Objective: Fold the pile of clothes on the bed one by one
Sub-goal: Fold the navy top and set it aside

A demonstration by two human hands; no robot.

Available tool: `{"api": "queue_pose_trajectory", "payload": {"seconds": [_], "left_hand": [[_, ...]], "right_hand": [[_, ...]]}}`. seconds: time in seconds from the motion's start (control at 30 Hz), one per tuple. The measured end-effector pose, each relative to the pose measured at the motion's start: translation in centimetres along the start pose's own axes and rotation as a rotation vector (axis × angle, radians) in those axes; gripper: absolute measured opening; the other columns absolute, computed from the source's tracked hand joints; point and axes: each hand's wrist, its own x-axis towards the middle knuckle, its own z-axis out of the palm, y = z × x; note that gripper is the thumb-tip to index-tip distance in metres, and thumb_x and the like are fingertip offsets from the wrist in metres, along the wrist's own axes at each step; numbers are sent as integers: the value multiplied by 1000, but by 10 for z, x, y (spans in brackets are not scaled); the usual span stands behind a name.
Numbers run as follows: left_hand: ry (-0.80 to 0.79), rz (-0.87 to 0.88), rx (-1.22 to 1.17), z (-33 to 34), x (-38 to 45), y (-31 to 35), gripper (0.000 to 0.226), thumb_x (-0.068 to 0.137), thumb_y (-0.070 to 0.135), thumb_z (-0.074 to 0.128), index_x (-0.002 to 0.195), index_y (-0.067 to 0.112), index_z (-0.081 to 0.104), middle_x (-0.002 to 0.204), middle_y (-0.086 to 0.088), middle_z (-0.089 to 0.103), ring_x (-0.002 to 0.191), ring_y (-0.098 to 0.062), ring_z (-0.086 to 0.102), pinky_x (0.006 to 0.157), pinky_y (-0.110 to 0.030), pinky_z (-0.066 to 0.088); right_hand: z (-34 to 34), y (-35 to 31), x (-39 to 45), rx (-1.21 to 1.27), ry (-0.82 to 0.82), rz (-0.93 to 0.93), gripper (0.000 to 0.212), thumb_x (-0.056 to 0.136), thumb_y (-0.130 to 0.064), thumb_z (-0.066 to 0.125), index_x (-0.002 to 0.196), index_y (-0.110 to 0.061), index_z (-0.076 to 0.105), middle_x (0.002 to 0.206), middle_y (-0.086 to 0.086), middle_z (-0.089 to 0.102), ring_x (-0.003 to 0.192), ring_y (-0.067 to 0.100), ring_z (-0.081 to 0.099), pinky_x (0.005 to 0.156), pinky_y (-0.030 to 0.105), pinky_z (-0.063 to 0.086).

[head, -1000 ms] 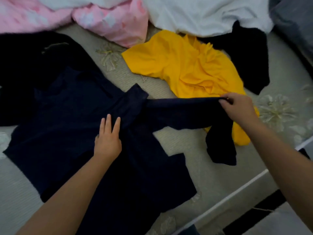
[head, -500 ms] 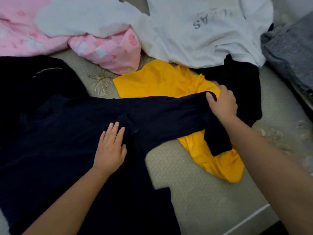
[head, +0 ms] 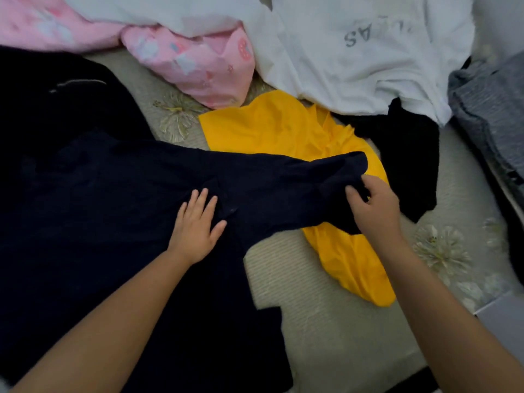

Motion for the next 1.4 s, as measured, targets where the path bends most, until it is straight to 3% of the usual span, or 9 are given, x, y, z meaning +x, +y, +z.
{"api": "queue_pose_trajectory", "payload": {"seconds": [0.17,0.33,0.47,0.63,0.8,0.93,1.13,1.27,1.4], "left_hand": [[449,-180,-405,-47,-60,-42,44,95,14,46,135,0,38,149,-13,27,139,-25,21,109,-27,13],[552,-532,-474,-53,-150,-127,39,95,11,44,132,-1,42,146,-14,32,136,-26,26,110,-31,18],[630,-690,-490,-43,-209,-182,36,93,6,45,127,-6,45,134,-23,44,126,-33,38,106,-36,27],[558,-705,-738,-23,-221,-206,47,90,19,54,132,2,41,129,-15,50,115,-27,51,94,-33,39],[583,-792,-897,-25,-168,-210,69,87,38,57,140,4,29,135,-15,46,118,-26,50,94,-32,38],[559,-936,-1041,-34,-133,-220,64,88,38,56,137,3,35,122,-13,55,113,-26,51,92,-31,39],[831,-751,-1305,-47,-125,-222,29,96,24,43,67,20,49,72,5,48,68,-9,44,62,-23,37],[944,-702,-1358,-54,-139,-230,31,97,23,38,67,25,43,70,5,43,73,-15,41,72,-34,35],[945,-705,-1335,-55,-144,-233,32,98,24,38,67,22,42,70,4,42,70,-13,40,71,-35,36]], "right_hand": [[35,-108,-23,-84,-154,-204,13,88,-10,54,91,2,58,81,15,62,77,30,56,64,29,37],[131,-232,-76,-108,-538,-347,7,85,-11,54,88,-6,56,85,8,59,91,28,58,63,24,36],[202,-284,-125,175,-1023,-203,47,92,-29,51,133,-6,43,132,9,50,114,24,53,94,27,44],[213,-229,-148,-81,-749,-513,31,91,-13,52,119,-1,57,122,13,57,108,23,55,87,17,37],[194,-171,-137,-348,-392,-752,40,61,5,79,98,10,65,97,28,64,90,43,63,79,52,51],[194,-160,-116,-486,-279,-687,41,58,9,78,97,10,66,92,29,65,81,43,64,67,52,53],[171,-160,-88,-411,-217,-814,26,52,23,69,74,10,67,64,22,62,50,35,61,46,38,52],[161,-152,-94,-464,-203,-837,27,64,6,68,91,9,66,72,22,61,60,36,60,52,40,52],[172,-135,-97,-910,-491,-477,57,89,-22,52,140,-9,30,126,9,48,111,27,50,87,35,43]]}}
